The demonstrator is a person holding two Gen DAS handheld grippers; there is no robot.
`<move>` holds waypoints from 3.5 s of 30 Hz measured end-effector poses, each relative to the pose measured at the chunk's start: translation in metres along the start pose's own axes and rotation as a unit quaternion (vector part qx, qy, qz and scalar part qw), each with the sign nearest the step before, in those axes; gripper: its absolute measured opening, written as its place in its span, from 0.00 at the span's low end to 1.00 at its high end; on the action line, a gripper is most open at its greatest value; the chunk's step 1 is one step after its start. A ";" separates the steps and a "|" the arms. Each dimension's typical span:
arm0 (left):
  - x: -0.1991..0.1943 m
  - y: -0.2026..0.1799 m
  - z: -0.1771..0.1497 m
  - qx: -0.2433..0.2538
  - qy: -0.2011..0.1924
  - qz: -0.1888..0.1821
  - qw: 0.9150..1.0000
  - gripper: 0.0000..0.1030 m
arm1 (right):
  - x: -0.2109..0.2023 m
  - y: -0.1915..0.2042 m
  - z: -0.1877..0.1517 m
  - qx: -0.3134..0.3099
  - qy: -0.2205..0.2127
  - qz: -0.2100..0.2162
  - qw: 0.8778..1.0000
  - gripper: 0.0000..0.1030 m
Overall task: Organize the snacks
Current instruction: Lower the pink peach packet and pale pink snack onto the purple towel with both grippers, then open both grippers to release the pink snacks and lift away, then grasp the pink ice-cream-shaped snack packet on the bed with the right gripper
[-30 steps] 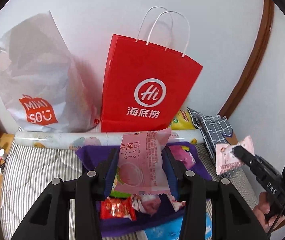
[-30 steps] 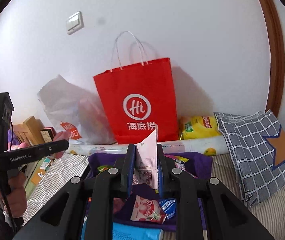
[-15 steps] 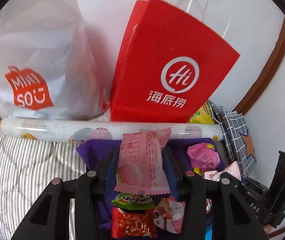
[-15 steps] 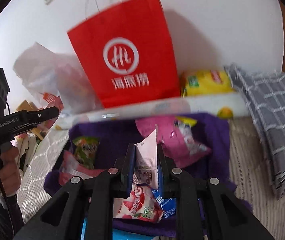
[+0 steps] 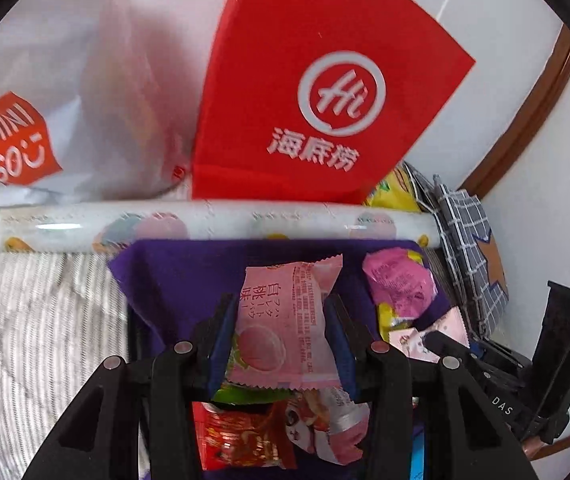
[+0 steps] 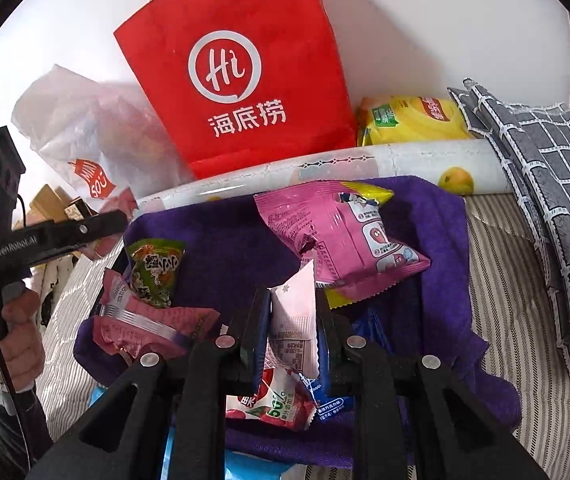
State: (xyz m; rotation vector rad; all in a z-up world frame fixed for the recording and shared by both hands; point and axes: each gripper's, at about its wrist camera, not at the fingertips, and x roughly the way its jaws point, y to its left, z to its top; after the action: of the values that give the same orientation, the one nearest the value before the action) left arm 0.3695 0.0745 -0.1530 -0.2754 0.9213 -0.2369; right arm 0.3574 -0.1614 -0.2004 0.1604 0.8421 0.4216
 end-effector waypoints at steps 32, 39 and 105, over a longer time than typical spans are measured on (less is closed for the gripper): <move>0.016 -0.014 -0.007 0.049 0.037 0.040 0.997 0.51 | -0.014 -0.001 0.002 -0.009 -0.025 -0.008 1.000 0.38; 0.006 -0.014 -0.004 0.040 0.032 0.032 0.998 0.58 | -0.022 -0.005 0.004 -0.001 -0.036 -0.010 0.999 0.44; -0.134 0.005 -0.178 0.003 -0.014 0.060 0.998 0.66 | -0.103 0.100 -0.167 -0.114 0.026 0.009 0.993 0.29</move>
State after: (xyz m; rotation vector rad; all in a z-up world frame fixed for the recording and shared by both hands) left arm 0.1474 0.0986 -0.1567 -0.2158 0.9064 -0.1251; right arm 0.1410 -0.1186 -0.2097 -0.0545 0.8382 0.5381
